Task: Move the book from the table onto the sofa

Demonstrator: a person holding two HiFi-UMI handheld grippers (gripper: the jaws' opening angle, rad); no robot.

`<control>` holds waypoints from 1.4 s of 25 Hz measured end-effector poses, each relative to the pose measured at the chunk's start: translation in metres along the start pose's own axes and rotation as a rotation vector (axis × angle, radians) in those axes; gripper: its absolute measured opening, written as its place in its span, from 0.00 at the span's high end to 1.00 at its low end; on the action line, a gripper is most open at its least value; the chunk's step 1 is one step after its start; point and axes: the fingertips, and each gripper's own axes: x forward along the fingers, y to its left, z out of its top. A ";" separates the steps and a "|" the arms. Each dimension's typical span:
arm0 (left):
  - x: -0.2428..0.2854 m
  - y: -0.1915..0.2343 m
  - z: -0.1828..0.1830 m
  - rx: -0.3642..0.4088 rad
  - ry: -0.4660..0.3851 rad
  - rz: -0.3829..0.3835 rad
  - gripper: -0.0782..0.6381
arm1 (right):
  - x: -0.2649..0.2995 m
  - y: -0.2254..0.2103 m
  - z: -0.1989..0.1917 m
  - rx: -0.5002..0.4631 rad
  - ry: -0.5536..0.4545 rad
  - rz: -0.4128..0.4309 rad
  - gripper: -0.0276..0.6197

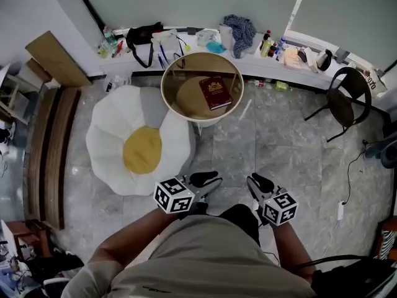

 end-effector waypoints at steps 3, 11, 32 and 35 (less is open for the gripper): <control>0.002 0.053 0.022 -0.021 0.018 0.017 0.73 | 0.044 -0.020 0.026 0.009 0.025 -0.004 0.79; 0.041 0.182 0.056 -0.220 -0.017 0.183 0.64 | 0.153 -0.121 0.056 0.075 0.158 0.070 0.70; 0.216 0.553 0.006 -0.613 0.079 0.569 0.55 | 0.515 -0.375 0.032 0.171 0.432 0.239 0.64; 0.222 0.594 -0.021 -0.666 0.092 0.612 0.54 | 0.545 -0.390 0.012 0.189 0.459 0.235 0.64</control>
